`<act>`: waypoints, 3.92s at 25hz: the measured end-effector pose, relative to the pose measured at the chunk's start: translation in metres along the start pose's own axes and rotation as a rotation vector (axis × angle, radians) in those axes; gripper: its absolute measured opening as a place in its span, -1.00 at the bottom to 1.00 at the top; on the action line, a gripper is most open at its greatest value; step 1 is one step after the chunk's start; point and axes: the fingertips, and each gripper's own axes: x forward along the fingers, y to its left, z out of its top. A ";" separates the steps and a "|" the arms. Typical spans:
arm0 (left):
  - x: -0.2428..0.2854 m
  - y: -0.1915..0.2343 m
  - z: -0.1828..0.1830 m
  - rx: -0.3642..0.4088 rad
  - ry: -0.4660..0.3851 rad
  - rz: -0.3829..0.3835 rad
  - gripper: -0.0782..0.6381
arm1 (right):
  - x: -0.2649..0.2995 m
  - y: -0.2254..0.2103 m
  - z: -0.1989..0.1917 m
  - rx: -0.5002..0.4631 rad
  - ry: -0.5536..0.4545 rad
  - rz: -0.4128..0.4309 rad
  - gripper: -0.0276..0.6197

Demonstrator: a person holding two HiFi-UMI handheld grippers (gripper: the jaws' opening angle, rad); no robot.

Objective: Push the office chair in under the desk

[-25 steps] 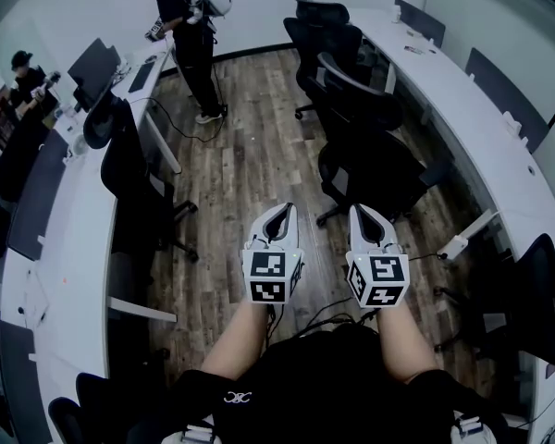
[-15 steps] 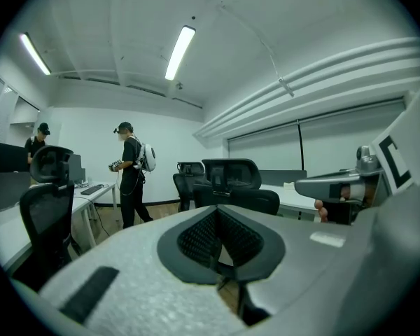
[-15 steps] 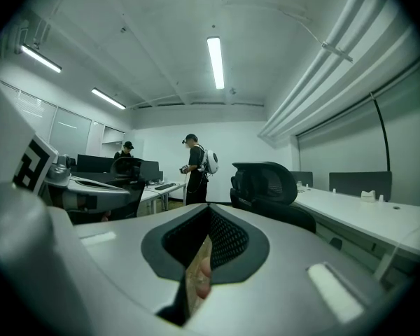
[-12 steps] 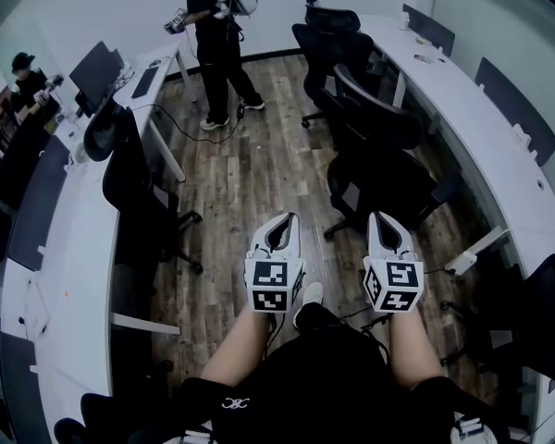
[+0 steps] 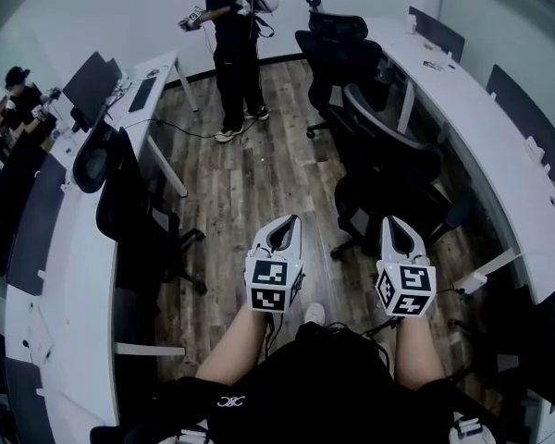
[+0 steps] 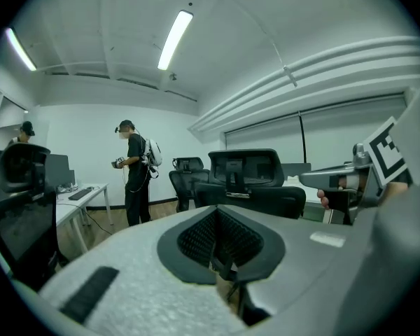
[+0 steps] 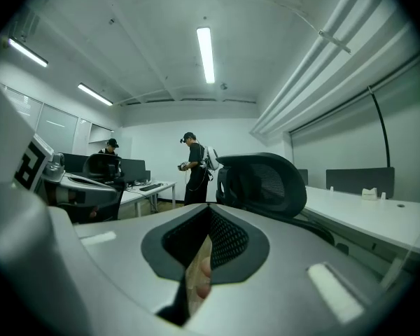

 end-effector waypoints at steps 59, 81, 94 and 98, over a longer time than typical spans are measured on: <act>0.455 0.047 0.012 1.094 0.082 -1.055 -0.15 | 0.139 -0.180 -0.074 -0.133 0.662 -0.246 -0.06; 0.547 0.015 0.032 1.075 0.019 -1.165 -0.16 | 0.181 -0.234 -0.069 -0.037 0.637 -0.396 0.03; 0.592 -0.014 0.044 1.078 -0.024 -1.225 -0.15 | 0.195 -0.277 -0.065 -0.043 0.593 -0.432 0.05; 0.606 -0.018 0.047 1.088 -0.023 -1.250 -0.15 | 0.203 -0.285 -0.063 -0.034 0.604 -0.430 0.05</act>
